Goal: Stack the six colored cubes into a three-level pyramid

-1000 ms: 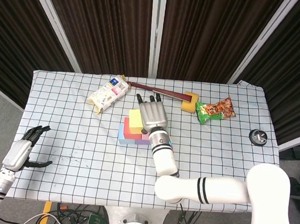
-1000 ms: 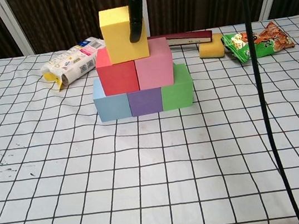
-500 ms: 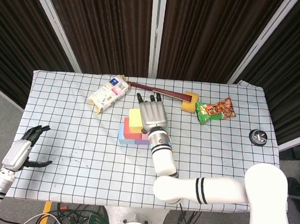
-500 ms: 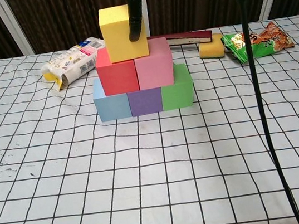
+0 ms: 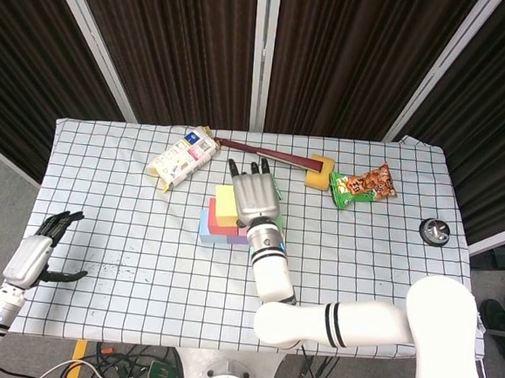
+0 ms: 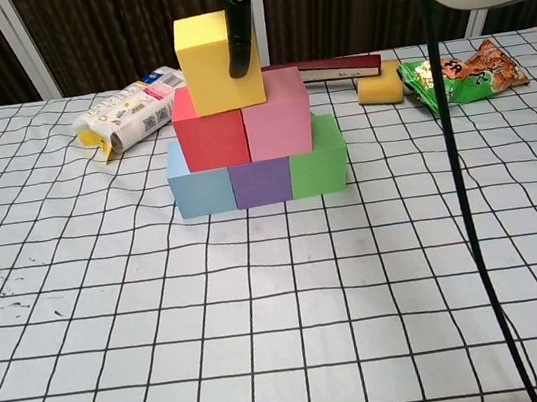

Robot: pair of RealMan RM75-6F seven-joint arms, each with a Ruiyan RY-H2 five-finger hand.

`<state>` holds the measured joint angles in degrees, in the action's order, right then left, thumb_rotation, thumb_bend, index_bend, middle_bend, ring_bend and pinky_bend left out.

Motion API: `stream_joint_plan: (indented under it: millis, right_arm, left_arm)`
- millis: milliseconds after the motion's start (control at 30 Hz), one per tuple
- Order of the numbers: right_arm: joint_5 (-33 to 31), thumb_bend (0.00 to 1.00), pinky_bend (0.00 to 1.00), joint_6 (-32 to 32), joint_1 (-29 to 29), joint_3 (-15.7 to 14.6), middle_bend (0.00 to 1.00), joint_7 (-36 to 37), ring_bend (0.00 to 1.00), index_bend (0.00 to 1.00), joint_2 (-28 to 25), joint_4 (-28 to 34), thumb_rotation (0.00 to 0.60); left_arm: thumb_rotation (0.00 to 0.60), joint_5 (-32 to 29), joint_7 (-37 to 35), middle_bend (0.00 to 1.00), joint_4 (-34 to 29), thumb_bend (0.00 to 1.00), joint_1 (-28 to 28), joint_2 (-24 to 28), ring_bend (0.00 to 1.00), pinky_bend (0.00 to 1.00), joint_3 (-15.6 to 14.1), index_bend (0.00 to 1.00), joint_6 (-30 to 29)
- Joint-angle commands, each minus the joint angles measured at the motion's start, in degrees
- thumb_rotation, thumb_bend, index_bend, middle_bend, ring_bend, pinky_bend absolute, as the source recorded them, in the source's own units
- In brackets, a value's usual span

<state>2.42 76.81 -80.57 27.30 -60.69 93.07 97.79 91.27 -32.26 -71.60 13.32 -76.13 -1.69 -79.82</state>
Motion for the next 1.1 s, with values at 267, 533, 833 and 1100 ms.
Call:
stream_joint_plan:
  millis: [267, 533, 833, 1100]
  right_arm:
    - [0.0, 0.09, 0.0, 0.0, 0.1, 0.6, 0.45, -0.2, 0.11, 0.0, 0.6, -0.8, 0.6]
    - [-0.1, 0.09, 0.0, 0.0, 0.3, 0.7, 0.45, -0.8, 0.11, 0.0, 1.0, -1.1, 0.6]
    - [0.0, 0.09, 0.0, 0.3, 0.6, 0.9, 0.45, -1.0, 0.11, 0.0, 1.3, -1.1, 0.6]
    - [-0.1, 0.09, 0.0, 0.3, 0.9, 1.1, 0.43, -1.2, 0.11, 0.0, 1.4, -1.1, 0.6]
  left_arm:
    - [0.6, 0.0, -0.2, 0.11, 0.2, 0.0, 0.0, 0.0, 0.02, 0.07, -0.1, 0.06, 0.0]
    - [0.6, 0.0, -0.2, 0.11, 0.2, 0.0, 0.0, 0.0, 0.02, 0.07, -0.1, 0.06, 0.1]
    - [0.6, 0.0, -0.3, 0.11, 0.2, 0.0, 0.0, 0.0, 0.02, 0.07, -0.1, 0.06, 0.0]
    - [0.6, -0.1, -0.4, 0.11, 0.3, 0.0, 0.0, -0.1, 0.02, 0.07, -0.1, 0.06, 0.2]
